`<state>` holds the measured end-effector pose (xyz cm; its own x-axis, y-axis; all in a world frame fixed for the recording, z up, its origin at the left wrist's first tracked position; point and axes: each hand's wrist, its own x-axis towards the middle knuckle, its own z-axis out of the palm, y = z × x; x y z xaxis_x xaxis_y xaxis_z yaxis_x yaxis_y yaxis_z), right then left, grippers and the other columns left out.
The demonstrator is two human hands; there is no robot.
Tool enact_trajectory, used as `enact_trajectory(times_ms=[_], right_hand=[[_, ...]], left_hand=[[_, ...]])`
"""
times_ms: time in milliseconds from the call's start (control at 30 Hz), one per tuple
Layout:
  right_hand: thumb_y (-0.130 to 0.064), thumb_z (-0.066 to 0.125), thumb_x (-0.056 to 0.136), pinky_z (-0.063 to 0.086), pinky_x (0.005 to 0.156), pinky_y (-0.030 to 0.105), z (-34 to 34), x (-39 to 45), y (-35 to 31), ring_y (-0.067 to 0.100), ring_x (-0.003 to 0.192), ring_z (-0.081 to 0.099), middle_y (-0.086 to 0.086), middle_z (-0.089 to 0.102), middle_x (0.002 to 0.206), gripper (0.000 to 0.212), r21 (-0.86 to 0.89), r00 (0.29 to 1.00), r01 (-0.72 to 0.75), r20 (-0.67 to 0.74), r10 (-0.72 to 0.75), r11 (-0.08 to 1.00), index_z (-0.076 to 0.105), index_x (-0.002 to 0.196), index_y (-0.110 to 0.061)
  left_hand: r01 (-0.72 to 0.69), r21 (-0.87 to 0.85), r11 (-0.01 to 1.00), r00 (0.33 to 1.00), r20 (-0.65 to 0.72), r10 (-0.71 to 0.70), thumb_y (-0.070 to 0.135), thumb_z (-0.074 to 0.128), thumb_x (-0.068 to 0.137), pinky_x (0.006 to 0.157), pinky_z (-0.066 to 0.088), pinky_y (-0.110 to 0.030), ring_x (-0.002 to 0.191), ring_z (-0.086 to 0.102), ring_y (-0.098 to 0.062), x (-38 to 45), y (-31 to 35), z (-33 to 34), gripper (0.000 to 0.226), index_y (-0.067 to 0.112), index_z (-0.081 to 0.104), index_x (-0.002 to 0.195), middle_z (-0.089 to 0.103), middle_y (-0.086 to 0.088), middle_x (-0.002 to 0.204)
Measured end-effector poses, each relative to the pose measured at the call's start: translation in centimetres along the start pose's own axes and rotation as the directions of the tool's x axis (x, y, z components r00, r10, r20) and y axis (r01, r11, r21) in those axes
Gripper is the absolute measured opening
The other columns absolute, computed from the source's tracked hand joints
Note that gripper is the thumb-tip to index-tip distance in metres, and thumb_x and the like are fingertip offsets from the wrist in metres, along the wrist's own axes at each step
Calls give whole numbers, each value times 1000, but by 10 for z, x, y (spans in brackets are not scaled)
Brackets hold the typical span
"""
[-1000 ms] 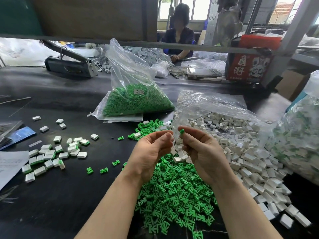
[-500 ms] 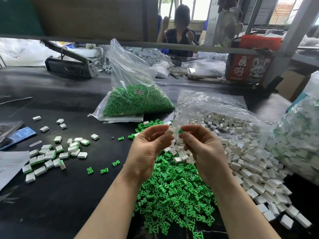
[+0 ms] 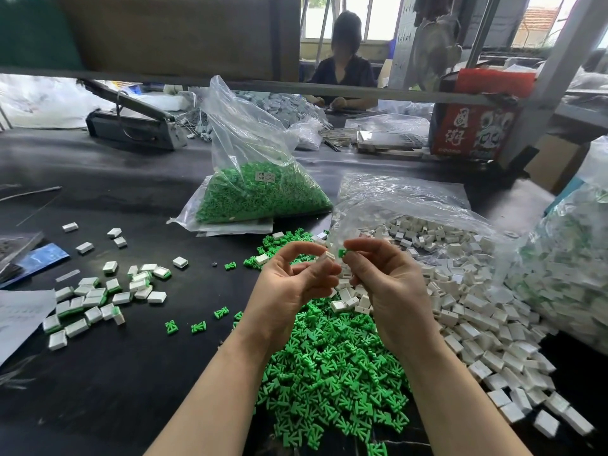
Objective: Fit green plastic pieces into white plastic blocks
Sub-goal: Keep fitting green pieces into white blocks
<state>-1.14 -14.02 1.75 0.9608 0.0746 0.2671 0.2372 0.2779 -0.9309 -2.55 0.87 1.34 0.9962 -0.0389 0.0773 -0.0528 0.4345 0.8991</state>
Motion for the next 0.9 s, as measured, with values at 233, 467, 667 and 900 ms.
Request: enact_trajectory(times_ms=[233, 467, 667, 900], right_hand=[[-4, 68, 86, 53, 66, 20, 1, 0, 4, 15, 77, 65, 7, 73, 84, 14, -113, 1000, 31, 7, -31, 993, 73, 93, -15], [-4, 68, 86, 54, 67, 23, 1, 1, 4, 15, 74, 64, 6, 73, 82, 14, -151, 999, 41, -23, -44, 988, 73, 92, -15], [-4, 69, 86, 55, 67, 24, 2, -1, 3, 17, 73, 64, 8, 72, 84, 14, -134, 997, 42, -59, -50, 990, 72, 98, -10], [-4, 71, 85, 55, 67, 23, 3, -2, 2, 15, 71, 66, 4, 72, 80, 12, -180, 994, 72, -70, -85, 981, 71, 95, -9]], left_hand=[[40, 14, 999, 999, -25, -40, 17, 81, 62, 62, 56, -21, 69, 69, -14, 2, -1, -2, 23, 18, 80, 84, 74, -8, 81], [69, -52, 996, 997, -36, -70, 20, 74, 71, 64, 57, -20, 72, 72, -15, 3, -2, -2, 20, 9, 80, 88, 75, -13, 84], [79, -181, 980, 993, -67, -92, 4, 77, 63, 67, 58, -21, 80, 73, -18, 7, -4, -2, 37, 5, 75, 100, 75, -14, 96], [86, -175, 981, 992, -77, -101, 2, 77, 65, 63, 58, -22, 79, 75, -22, 4, -1, -2, 31, 1, 74, 96, 75, -18, 95]])
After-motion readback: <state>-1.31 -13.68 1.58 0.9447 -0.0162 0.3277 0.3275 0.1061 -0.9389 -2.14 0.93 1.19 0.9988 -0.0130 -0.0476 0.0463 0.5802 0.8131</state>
